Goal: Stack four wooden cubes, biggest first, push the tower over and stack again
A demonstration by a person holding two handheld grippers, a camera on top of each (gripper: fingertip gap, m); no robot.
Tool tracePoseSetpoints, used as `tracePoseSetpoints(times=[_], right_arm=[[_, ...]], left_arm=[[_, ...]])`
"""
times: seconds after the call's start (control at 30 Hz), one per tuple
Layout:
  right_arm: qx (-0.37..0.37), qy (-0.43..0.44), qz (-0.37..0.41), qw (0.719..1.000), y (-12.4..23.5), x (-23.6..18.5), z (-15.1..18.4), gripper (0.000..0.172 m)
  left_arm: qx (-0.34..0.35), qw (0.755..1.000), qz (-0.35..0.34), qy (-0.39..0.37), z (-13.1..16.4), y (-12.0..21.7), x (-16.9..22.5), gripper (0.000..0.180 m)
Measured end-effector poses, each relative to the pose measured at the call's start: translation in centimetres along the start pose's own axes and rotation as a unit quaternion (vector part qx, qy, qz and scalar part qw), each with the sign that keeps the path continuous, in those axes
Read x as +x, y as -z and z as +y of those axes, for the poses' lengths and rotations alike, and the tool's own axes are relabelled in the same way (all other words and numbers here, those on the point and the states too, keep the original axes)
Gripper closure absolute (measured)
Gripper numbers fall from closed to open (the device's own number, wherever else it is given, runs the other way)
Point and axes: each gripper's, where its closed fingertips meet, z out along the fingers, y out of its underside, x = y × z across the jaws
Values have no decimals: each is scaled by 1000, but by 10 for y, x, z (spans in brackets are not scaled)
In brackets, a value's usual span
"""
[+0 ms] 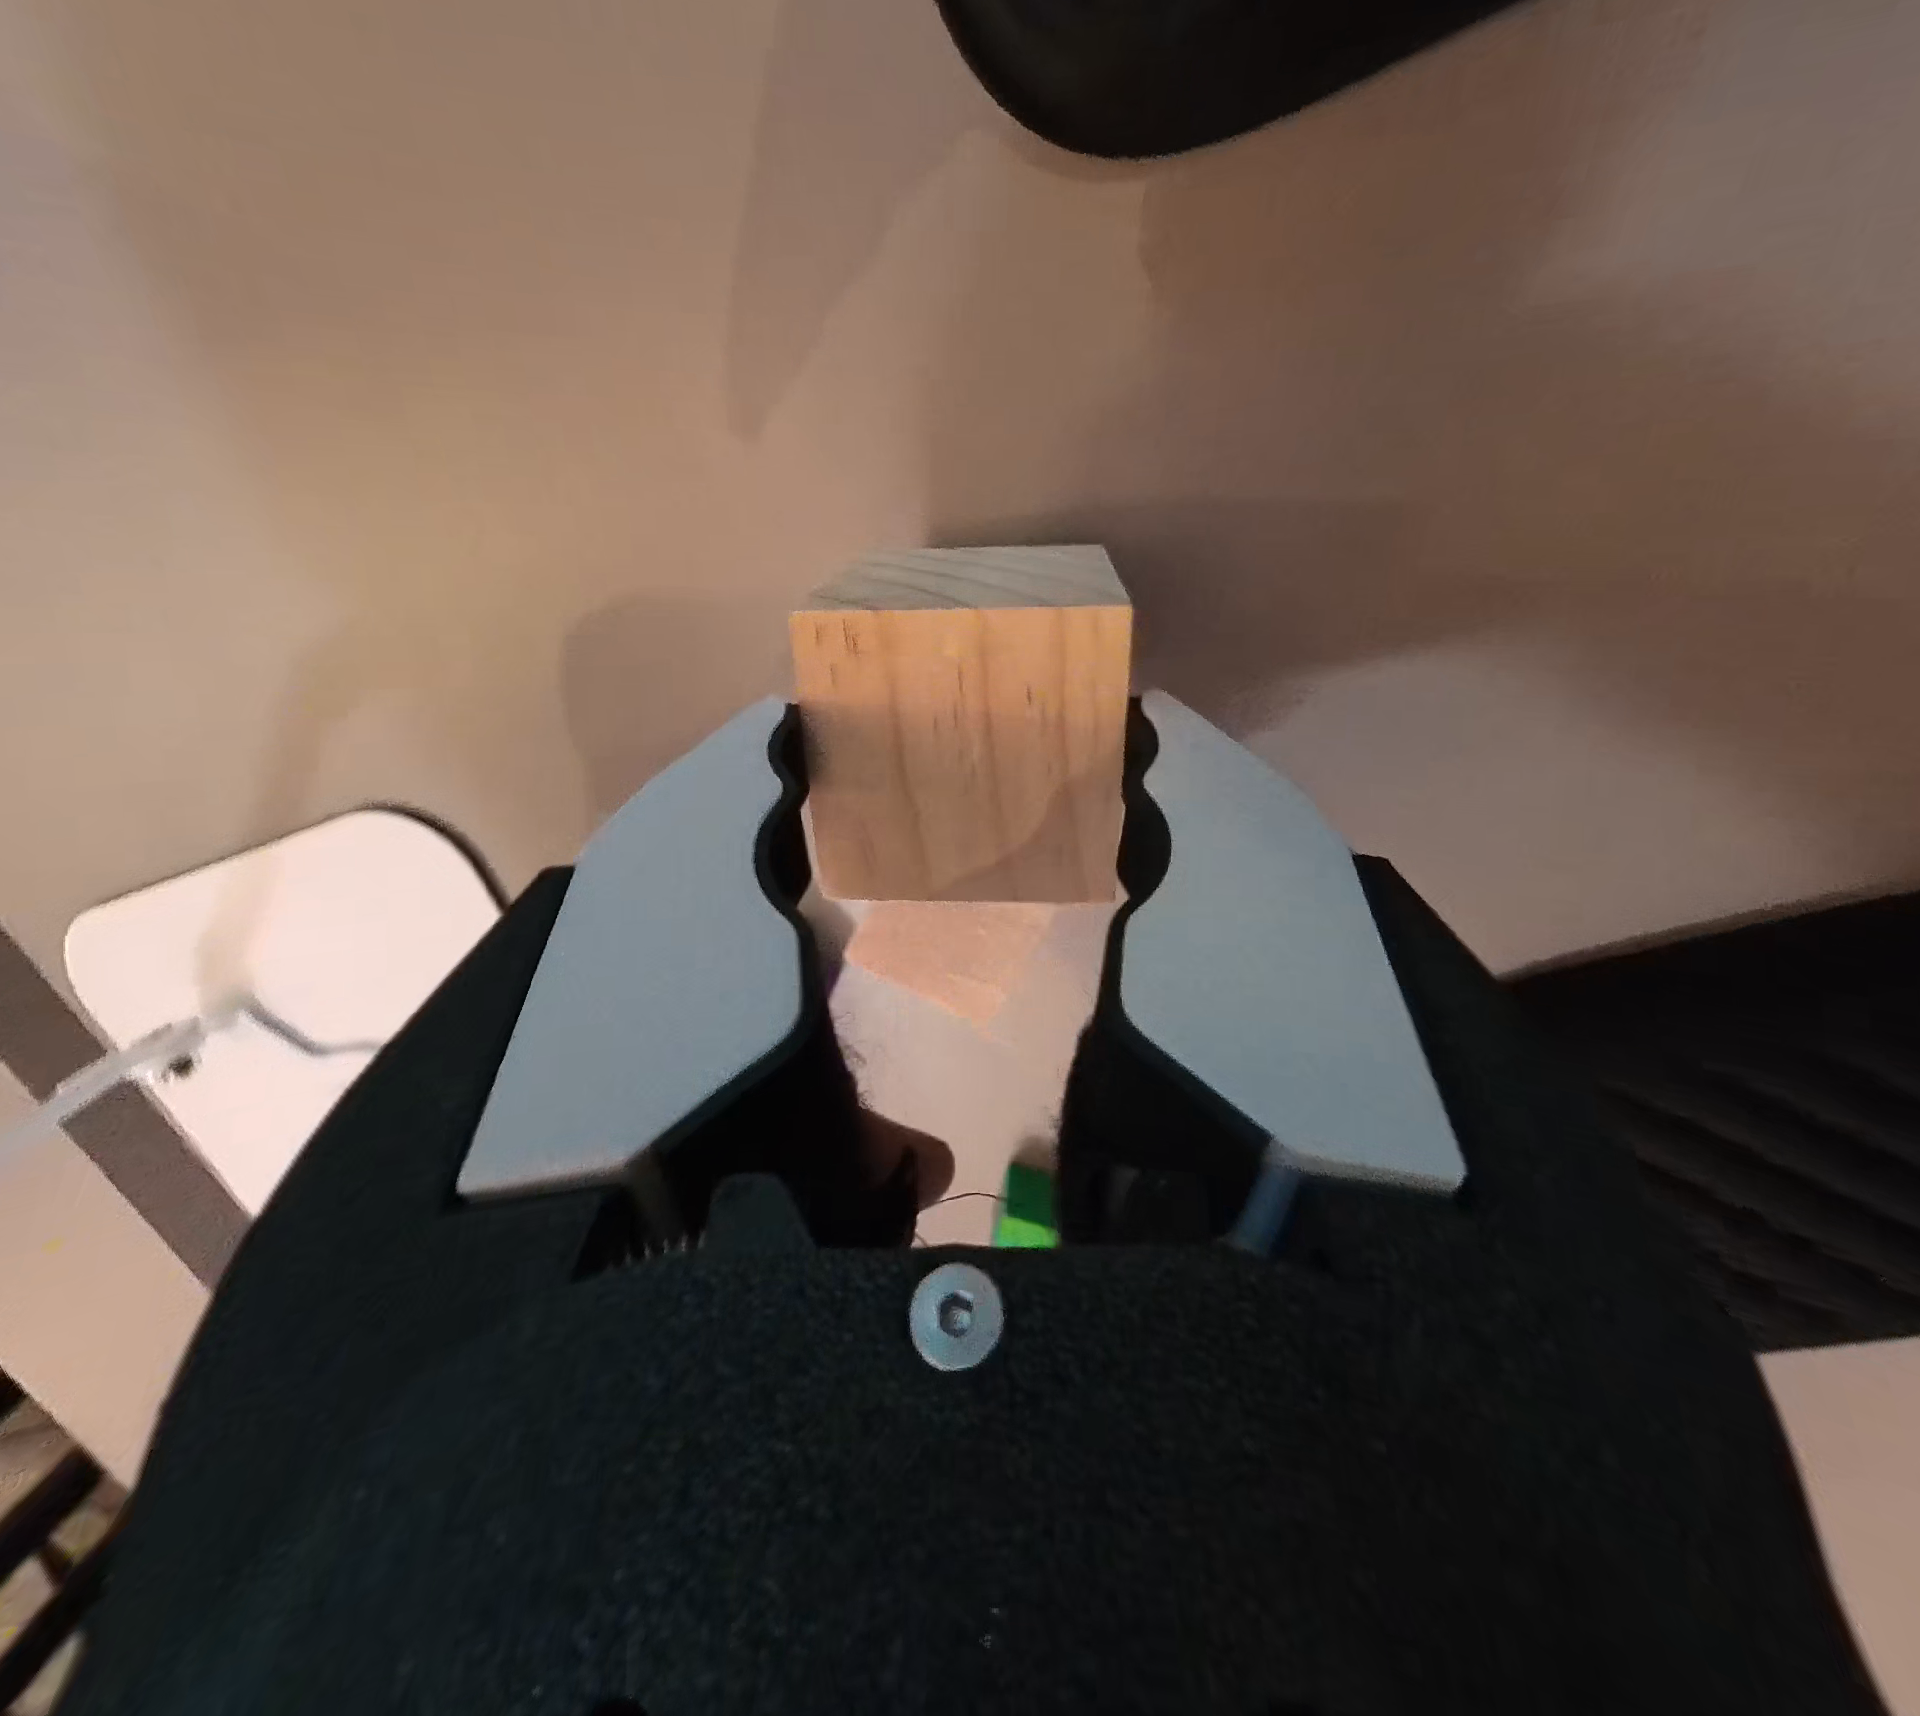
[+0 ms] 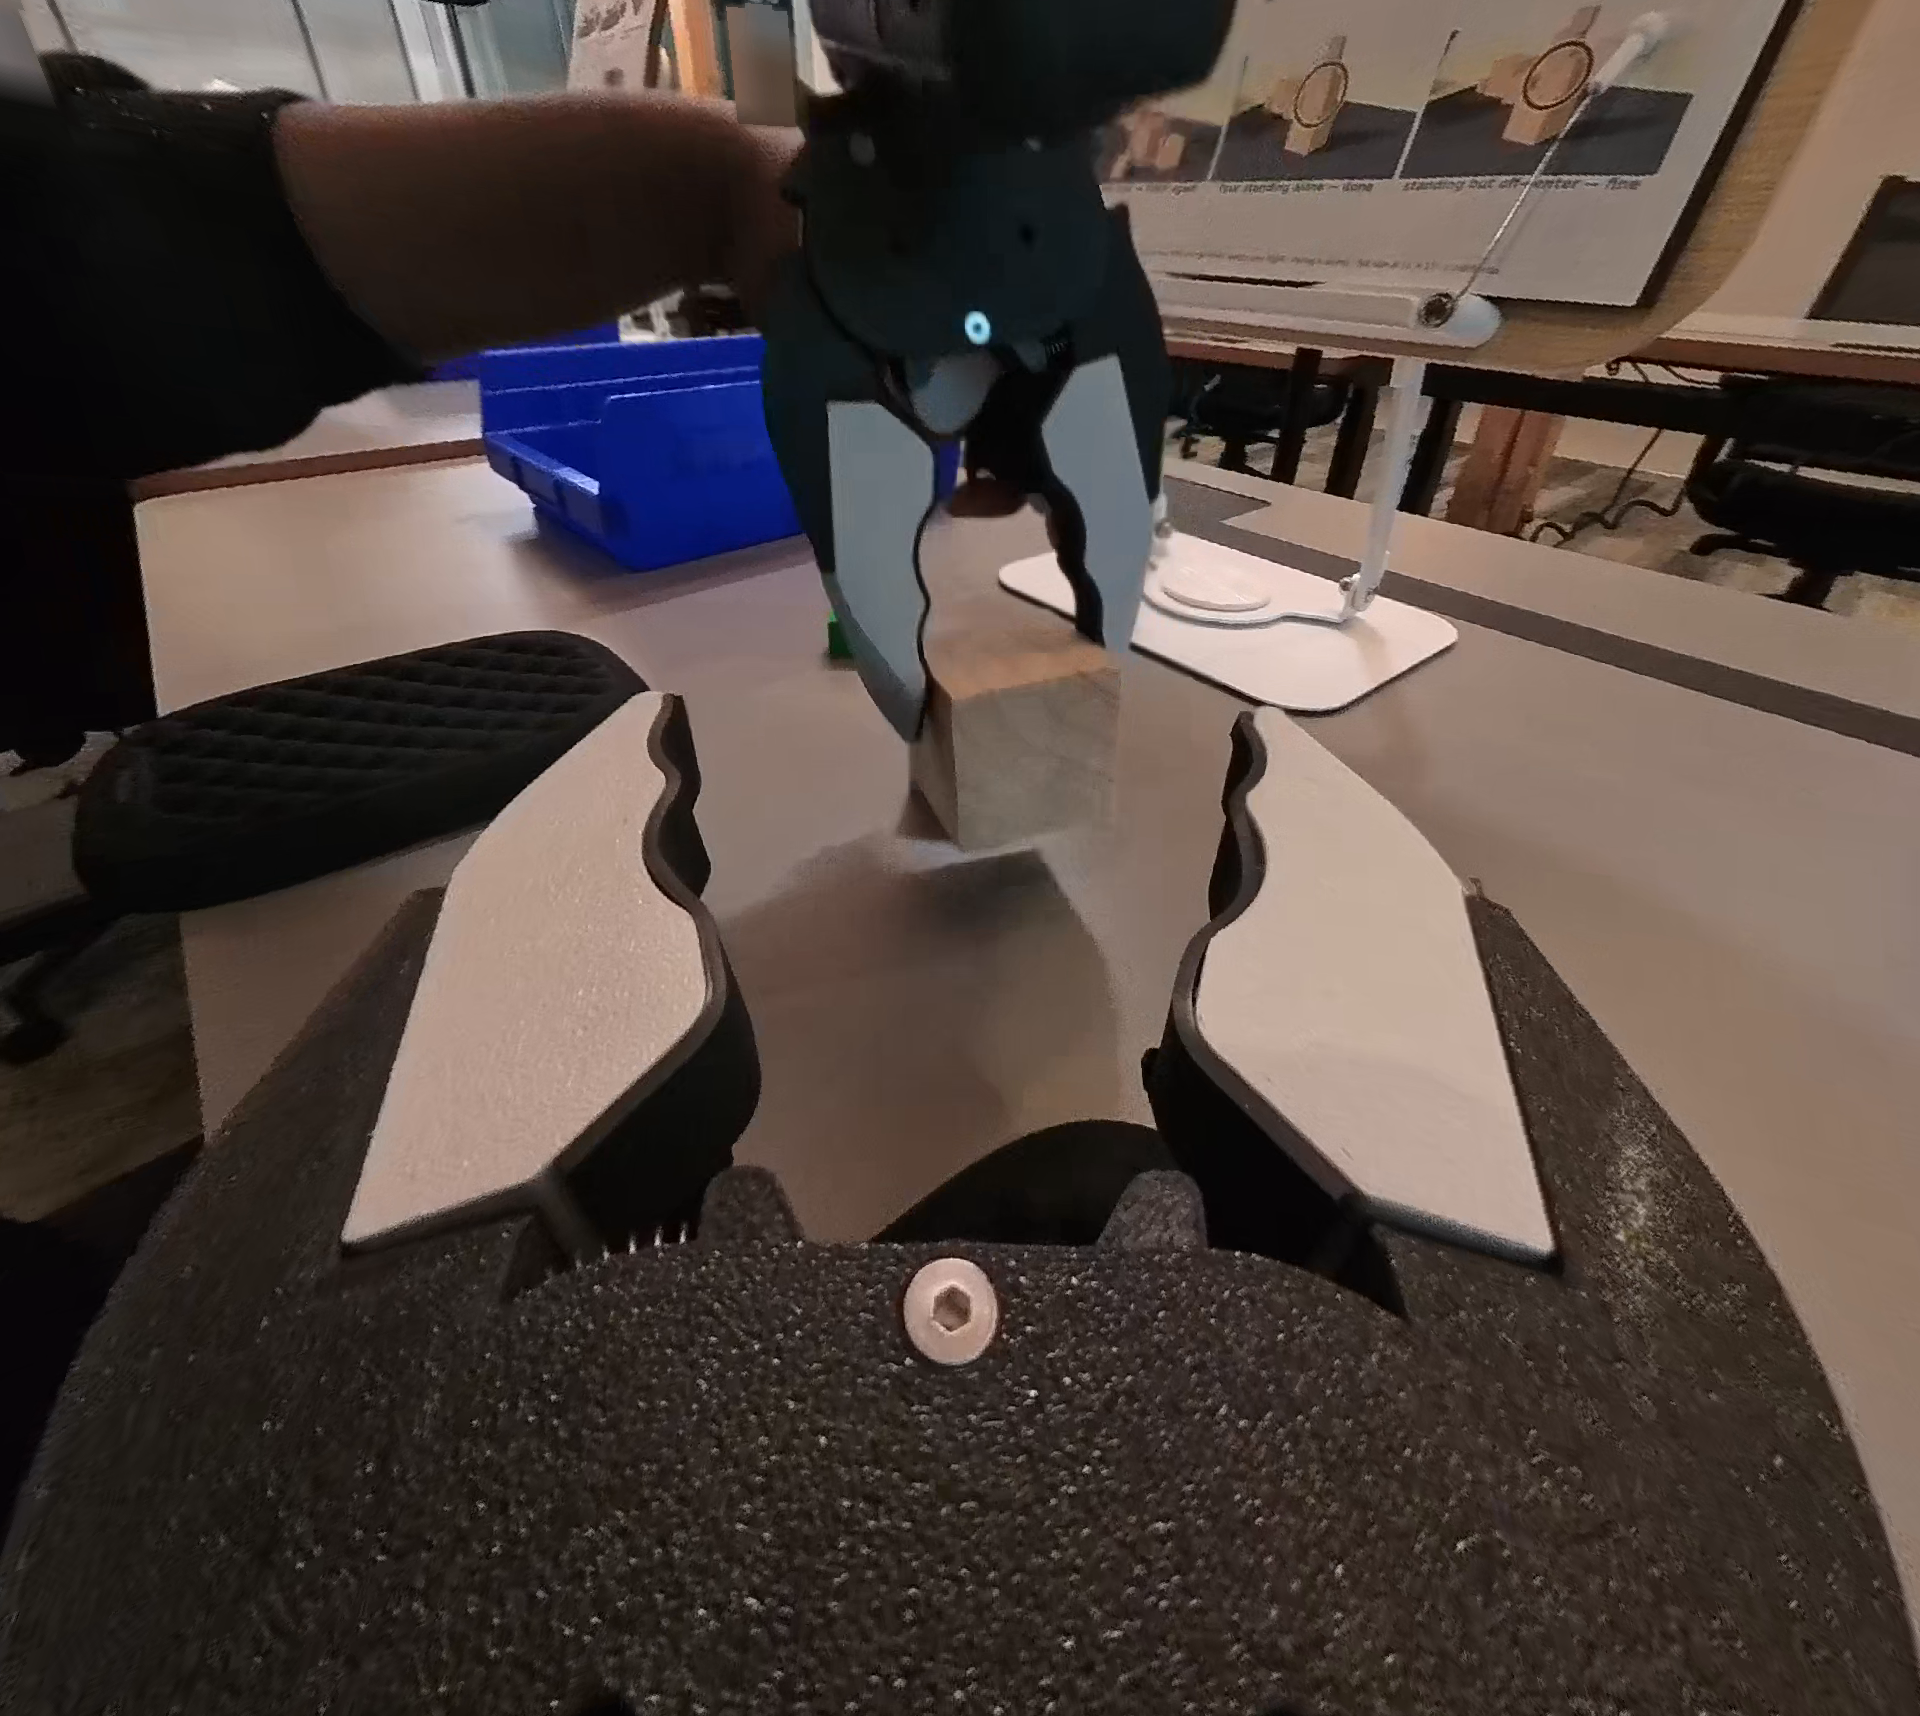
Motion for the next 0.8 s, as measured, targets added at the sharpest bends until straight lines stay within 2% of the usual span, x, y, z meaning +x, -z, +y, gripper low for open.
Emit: tracePoseSetpoints(times=[0.23,0.37,0.57,0.8], right_arm=[[-10,17,-49,999,-1,-14,3,76],[-11,19,-96,995,1,-25,3,76],[-31,22,-170,985,2,-42,8,74],[-44,39,-238,970,8,-59,13,60]], left_arm=[[4,995,-14,96,5,24,28,123],[-27,987,-45,154,9,25,43,123],[-47,984,-39,168,7,12,75,123],[-48,986,-10,162,2,1,104,123]])
